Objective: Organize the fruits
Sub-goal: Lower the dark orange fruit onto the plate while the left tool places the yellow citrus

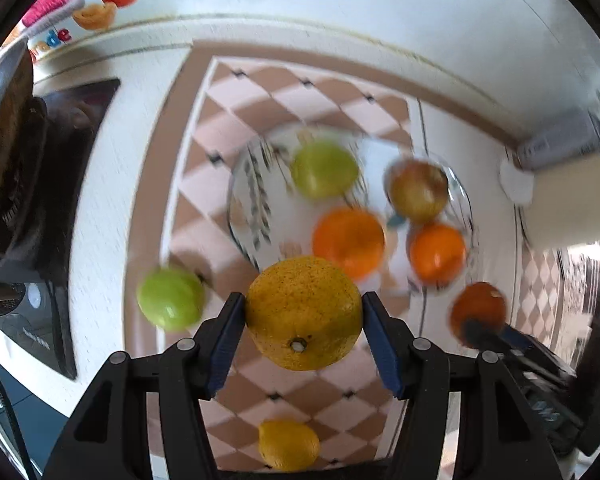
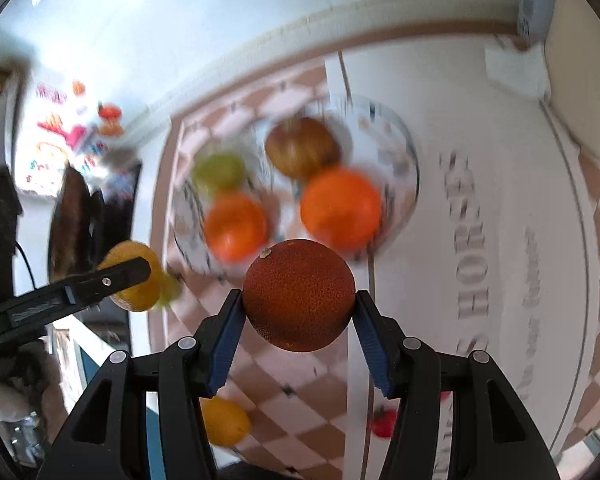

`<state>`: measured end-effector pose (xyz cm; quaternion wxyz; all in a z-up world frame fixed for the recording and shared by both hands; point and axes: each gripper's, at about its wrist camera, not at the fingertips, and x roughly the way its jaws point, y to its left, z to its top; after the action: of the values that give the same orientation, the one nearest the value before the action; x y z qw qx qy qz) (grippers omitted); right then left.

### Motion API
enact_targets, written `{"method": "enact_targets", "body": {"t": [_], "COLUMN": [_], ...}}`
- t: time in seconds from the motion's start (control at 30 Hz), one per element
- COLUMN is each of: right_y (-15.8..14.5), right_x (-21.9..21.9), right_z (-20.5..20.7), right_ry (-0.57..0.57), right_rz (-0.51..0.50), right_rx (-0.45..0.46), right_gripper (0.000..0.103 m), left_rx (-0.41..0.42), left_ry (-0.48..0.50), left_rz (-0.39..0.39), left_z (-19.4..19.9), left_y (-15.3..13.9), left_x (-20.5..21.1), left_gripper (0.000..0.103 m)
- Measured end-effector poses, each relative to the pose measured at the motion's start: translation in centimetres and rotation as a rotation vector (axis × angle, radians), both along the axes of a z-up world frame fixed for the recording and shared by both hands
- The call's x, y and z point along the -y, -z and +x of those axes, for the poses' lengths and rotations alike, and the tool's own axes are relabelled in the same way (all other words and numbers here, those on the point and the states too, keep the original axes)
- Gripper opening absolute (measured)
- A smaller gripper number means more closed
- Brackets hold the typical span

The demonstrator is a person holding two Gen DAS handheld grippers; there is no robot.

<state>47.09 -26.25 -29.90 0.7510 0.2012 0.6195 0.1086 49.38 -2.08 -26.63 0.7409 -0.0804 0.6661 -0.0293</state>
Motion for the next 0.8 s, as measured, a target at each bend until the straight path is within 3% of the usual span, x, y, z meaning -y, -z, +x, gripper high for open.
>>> {"method": "enact_targets", "body": {"t": [0.17,0.37,0.67,0.7,0.77,0.8], "right_y": [-0.6,2.0,4.9,5.1,5.2,5.1], "right_x": [2.1,3.4,2.4,2.2,2.2,2.2], "right_z": [4.8,9.7,11.5,11.5,11.5,11.5], "right_ry": [0.042,0.045,0.000,-0.002,0.006,0.009], "right_rz": [-0.071,-0.116,-0.139,-0.141,-0.155,-0.167], "right_rx": [0.048,-0.006,-0.086,-0.093,-0.093,-0.089], "right_gripper": [0.058,0.058,0.060,0.063,0.086,0.088], "left_rx": [-0.030,-0.099,-0.154,-0.156,-0.164,-0.167], "left_ry": [-0.055,-0.059,-0.039,-0.037,-0.041,-0.043], "left_rz": [0.024,0.049,0.066,0.068,0.072,0.069], "left_z": [3.8,6.8,8.5,8.7,8.8,8.8], "left_y": [1.8,5.0,6.9,7.1,7.2,7.3], "left_x": [-0.7,-1.0,-0.2,-0.1,-0.2,-0.2], "left_gripper": [0.057,0.057,0.057,0.057,0.057,0.057]}}
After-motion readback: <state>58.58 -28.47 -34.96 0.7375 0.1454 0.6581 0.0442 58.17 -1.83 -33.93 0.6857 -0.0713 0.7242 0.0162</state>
